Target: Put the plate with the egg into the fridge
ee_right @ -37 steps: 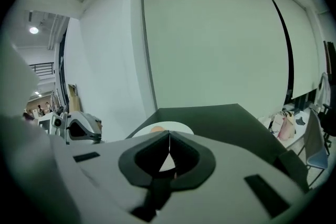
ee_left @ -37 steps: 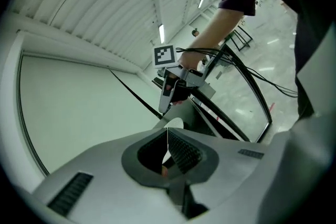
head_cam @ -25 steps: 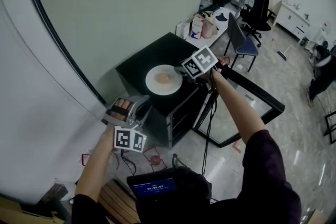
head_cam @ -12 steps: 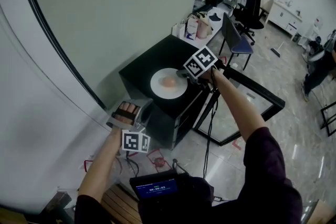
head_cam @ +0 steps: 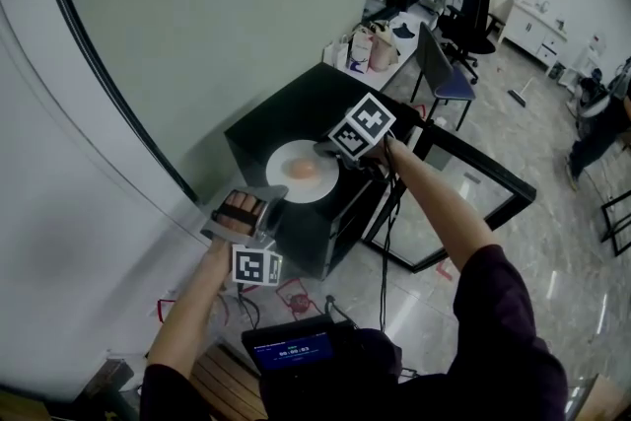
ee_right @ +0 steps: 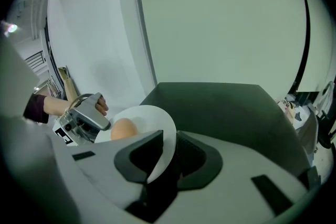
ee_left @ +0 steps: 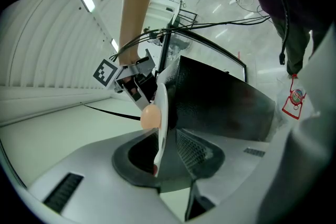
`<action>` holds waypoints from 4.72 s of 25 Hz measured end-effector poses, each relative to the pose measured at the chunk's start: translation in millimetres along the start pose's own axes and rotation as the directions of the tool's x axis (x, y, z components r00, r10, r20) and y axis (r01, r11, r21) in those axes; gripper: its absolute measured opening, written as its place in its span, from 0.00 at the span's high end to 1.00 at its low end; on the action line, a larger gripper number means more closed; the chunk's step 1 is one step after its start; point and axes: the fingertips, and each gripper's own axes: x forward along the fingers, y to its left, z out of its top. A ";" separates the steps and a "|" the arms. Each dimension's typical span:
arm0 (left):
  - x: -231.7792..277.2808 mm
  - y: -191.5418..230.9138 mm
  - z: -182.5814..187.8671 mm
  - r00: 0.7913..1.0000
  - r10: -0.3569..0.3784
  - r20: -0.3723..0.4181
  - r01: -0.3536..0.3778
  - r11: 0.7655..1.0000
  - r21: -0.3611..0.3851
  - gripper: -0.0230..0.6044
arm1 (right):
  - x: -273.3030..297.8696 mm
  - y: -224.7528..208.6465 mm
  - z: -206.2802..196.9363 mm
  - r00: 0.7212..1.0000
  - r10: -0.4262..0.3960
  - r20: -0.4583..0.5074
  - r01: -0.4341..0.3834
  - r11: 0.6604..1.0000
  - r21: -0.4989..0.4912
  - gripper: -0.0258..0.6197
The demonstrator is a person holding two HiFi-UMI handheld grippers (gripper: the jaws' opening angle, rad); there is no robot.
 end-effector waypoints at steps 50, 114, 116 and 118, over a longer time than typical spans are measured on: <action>18.1 14.6 188.5 0.881 0.050 -0.471 -0.053 0.999 0.008 0.92 | -215.7 -42.3 -140.5 0.581 0.083 0.810 -0.360 0.918 0.164 0.84; 279.5 -286.3 70.4 0.586 -0.100 -0.804 0.067 0.995 -0.075 0.92 | 19.0 -142.2 -397.6 0.727 0.173 0.664 -0.372 0.913 0.170 0.84; 283.6 -287.6 67.6 0.585 -0.099 -0.805 0.074 0.995 -0.069 0.92 | 21.3 -147.4 -398.0 0.727 0.168 0.666 -0.371 0.912 0.175 0.84; 285.4 -287.7 65.7 0.582 -0.110 -0.806 0.089 0.993 -0.071 0.92 | 22.0 -152.5 -397.5 0.727 0.163 0.667 -0.372 0.910 0.183 0.84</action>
